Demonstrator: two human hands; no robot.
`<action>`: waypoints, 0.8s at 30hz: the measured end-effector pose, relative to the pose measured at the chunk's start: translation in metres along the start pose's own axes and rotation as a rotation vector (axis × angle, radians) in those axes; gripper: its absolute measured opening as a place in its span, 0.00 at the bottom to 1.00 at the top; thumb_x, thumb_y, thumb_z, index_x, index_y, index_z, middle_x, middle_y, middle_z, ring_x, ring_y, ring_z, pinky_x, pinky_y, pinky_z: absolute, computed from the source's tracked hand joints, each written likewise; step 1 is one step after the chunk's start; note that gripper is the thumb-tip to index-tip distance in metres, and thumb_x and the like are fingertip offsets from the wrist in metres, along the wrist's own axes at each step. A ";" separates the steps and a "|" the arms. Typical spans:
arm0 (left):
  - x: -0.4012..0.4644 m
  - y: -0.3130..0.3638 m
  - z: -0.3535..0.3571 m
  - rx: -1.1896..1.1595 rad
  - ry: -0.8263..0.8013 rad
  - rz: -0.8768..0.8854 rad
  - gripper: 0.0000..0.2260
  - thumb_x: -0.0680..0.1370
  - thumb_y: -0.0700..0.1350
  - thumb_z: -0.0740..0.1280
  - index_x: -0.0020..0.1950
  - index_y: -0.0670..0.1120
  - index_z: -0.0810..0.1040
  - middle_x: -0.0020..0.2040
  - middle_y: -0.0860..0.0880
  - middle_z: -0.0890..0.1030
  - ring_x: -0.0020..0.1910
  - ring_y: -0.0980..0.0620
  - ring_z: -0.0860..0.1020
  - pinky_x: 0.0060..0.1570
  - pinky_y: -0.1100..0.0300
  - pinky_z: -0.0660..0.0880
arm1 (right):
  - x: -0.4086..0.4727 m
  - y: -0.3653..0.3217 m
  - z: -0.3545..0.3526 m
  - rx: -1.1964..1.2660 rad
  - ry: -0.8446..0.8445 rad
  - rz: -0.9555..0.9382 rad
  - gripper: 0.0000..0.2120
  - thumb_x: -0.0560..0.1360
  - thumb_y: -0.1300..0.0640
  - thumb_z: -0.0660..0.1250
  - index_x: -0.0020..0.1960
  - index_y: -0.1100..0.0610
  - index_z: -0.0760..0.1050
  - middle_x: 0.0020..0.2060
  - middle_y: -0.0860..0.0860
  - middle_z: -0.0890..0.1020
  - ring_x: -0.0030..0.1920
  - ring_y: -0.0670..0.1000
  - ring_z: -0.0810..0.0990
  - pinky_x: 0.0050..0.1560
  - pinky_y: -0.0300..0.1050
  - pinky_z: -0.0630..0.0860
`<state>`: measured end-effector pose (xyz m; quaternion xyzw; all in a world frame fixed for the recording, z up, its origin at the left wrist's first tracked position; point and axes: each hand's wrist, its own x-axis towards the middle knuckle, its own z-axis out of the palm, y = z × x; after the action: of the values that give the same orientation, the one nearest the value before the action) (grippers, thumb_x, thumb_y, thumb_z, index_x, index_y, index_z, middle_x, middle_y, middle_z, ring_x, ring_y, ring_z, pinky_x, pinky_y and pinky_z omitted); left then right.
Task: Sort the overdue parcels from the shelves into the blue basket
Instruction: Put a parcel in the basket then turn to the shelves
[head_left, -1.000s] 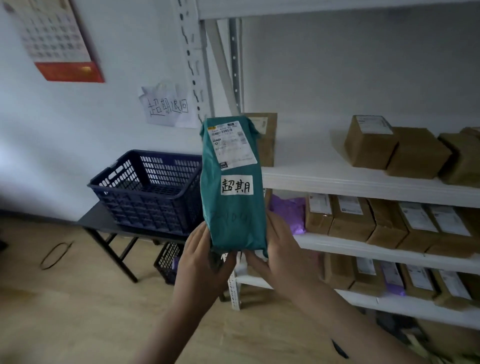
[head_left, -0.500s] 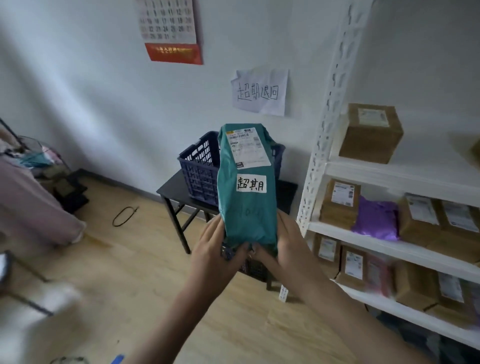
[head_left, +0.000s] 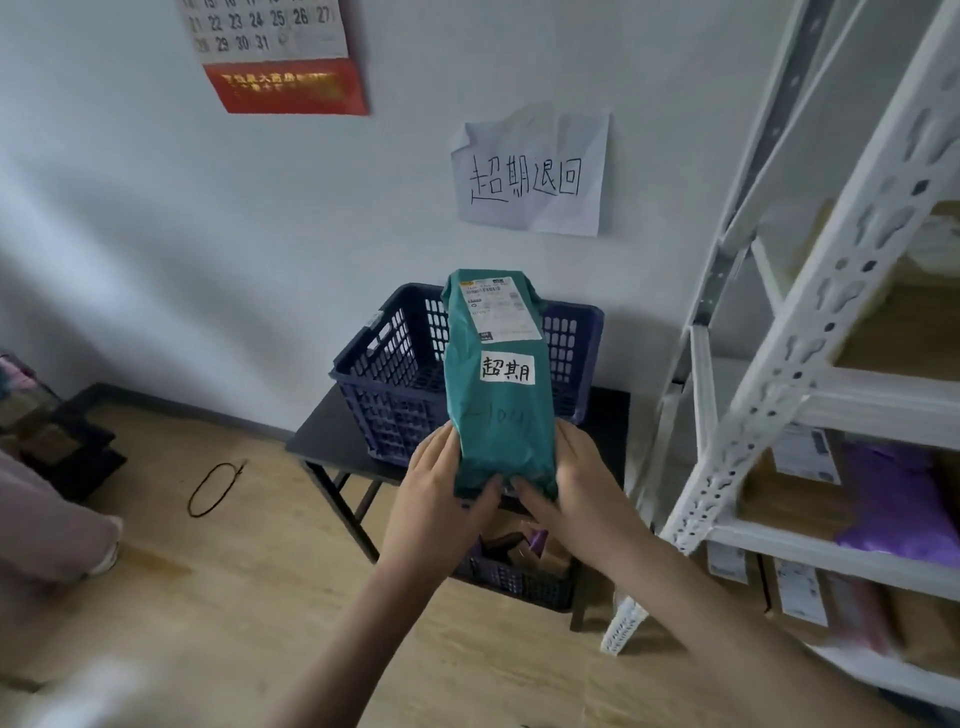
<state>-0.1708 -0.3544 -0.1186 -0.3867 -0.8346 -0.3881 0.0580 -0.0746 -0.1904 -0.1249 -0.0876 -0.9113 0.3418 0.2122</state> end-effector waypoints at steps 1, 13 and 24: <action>0.021 -0.014 0.005 -0.007 -0.036 -0.005 0.27 0.77 0.53 0.71 0.75 0.49 0.70 0.70 0.57 0.72 0.73 0.58 0.66 0.72 0.57 0.68 | 0.018 0.008 0.005 -0.010 0.000 0.031 0.31 0.78 0.48 0.70 0.77 0.53 0.63 0.68 0.46 0.69 0.70 0.42 0.65 0.67 0.29 0.62; 0.195 -0.134 0.067 -0.049 -0.421 0.066 0.27 0.80 0.58 0.66 0.76 0.51 0.67 0.73 0.57 0.70 0.75 0.58 0.62 0.75 0.60 0.63 | 0.153 0.091 0.053 -0.142 -0.036 0.308 0.31 0.78 0.48 0.70 0.77 0.52 0.63 0.69 0.47 0.71 0.71 0.45 0.66 0.70 0.39 0.66; 0.271 -0.202 0.119 -0.153 -0.815 0.049 0.26 0.73 0.49 0.77 0.69 0.50 0.74 0.63 0.55 0.78 0.62 0.54 0.76 0.59 0.62 0.74 | 0.200 0.142 0.080 0.002 -0.137 0.716 0.29 0.70 0.55 0.74 0.68 0.46 0.68 0.57 0.44 0.74 0.58 0.44 0.78 0.52 0.35 0.75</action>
<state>-0.4740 -0.1895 -0.2151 -0.5316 -0.7486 -0.2628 -0.2966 -0.2870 -0.0703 -0.2075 -0.3780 -0.8345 0.4005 0.0176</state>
